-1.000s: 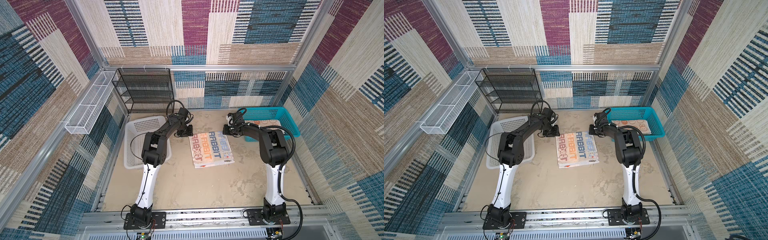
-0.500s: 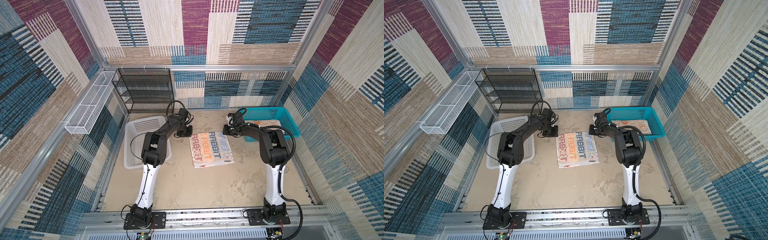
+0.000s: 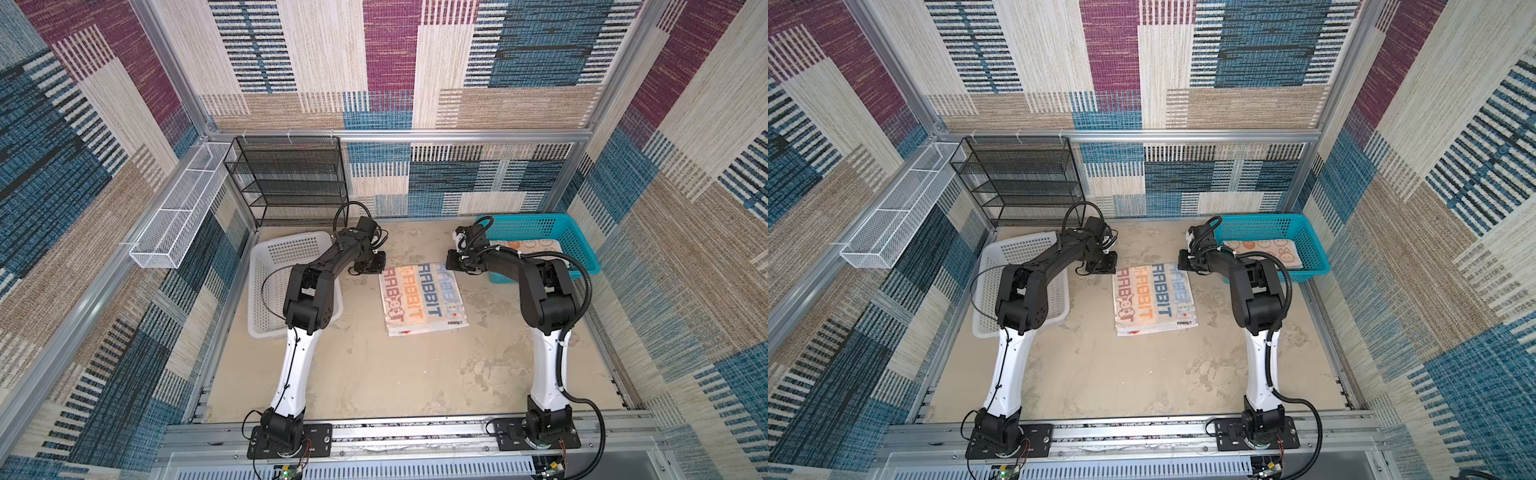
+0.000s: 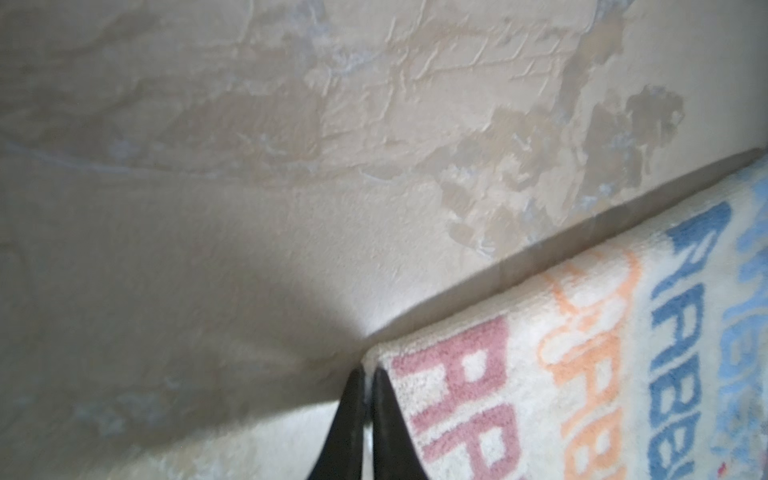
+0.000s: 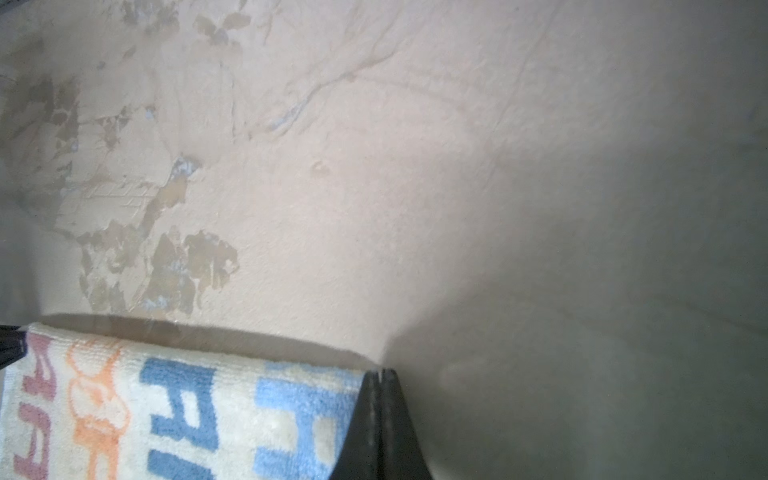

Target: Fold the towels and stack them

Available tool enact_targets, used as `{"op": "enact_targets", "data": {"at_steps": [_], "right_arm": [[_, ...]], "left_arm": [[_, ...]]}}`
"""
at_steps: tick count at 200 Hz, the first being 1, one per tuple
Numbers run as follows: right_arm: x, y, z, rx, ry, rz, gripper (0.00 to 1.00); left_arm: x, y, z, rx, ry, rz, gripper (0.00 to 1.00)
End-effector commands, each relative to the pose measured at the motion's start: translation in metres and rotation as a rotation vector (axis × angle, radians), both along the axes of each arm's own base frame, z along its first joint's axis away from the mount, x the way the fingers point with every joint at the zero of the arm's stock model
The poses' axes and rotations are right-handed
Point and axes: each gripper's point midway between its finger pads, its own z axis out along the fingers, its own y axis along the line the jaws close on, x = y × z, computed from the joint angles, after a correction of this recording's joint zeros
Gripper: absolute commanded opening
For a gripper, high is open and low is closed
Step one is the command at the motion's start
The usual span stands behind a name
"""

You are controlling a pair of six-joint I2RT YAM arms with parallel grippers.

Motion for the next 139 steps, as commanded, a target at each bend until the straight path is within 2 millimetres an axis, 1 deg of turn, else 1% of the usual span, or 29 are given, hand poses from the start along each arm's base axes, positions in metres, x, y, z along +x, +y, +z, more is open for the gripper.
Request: {"op": "enact_targets", "data": {"at_steps": [1,14,37,70,88,108,139], "right_arm": [[-0.021,-0.006,-0.016,-0.035,0.099,0.001,0.00],[-0.021,-0.004,-0.013,-0.024,0.095,0.009,0.00],[-0.019,0.001,0.003,0.017,0.068,0.017,0.00],[-0.017,0.002,0.032,0.051,0.023,0.019,0.00],[-0.018,0.001,0.041,0.054,0.009,0.017,0.00],[-0.021,0.000,0.046,0.051,0.002,0.016,0.00],[-0.027,-0.002,0.047,0.053,0.006,0.010,0.00]], "left_arm": [[-0.014,0.010,-0.019,0.067,0.056,-0.036,0.00],[-0.011,0.011,-0.017,0.077,0.044,-0.037,0.00],[-0.006,0.015,-0.010,0.101,0.020,-0.044,0.00],[0.003,0.015,0.011,0.102,-0.034,-0.052,0.00],[0.006,0.014,0.023,0.096,-0.062,-0.062,0.00],[0.008,0.014,0.036,0.096,-0.090,-0.070,0.00],[0.006,0.016,0.056,0.092,-0.126,-0.072,0.00]]}}
